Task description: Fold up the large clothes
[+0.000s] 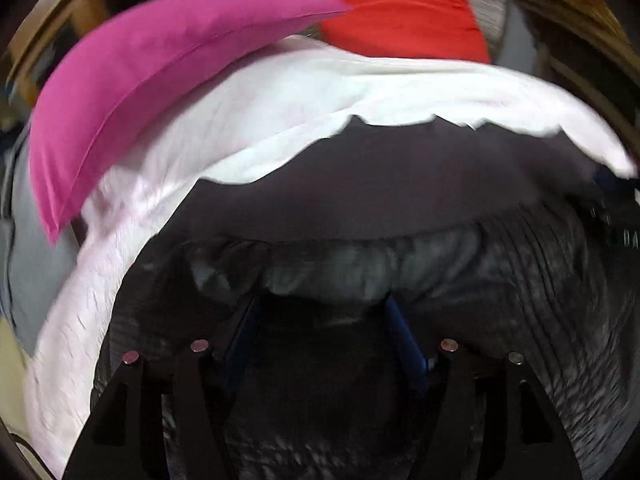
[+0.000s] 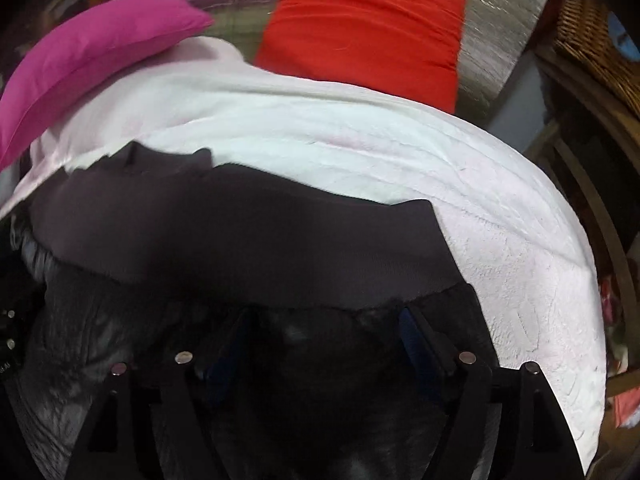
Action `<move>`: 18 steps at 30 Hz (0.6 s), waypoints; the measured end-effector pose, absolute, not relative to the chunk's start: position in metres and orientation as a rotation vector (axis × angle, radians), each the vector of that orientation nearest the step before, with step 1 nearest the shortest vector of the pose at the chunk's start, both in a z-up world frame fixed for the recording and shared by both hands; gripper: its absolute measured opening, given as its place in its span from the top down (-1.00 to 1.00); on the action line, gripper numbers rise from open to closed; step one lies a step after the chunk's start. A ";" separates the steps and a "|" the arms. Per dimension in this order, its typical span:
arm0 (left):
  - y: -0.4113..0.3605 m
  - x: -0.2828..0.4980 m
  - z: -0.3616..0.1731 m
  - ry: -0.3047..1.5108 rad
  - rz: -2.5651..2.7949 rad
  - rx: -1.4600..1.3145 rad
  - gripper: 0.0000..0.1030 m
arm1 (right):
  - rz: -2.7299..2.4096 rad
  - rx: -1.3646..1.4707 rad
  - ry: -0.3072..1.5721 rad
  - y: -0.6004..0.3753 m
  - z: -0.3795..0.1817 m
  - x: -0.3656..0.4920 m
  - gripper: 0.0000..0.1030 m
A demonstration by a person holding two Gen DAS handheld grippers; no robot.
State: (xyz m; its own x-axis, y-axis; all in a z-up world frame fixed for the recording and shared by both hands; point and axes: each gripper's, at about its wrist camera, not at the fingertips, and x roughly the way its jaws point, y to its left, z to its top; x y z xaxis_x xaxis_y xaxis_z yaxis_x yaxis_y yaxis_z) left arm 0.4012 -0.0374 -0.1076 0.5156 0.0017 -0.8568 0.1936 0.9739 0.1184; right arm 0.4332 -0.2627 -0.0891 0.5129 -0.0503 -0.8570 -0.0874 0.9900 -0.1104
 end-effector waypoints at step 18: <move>0.014 0.362 -0.086 0.919 -0.074 0.165 -0.30 | 0.013 -0.017 0.988 -0.290 -0.060 0.413 -0.55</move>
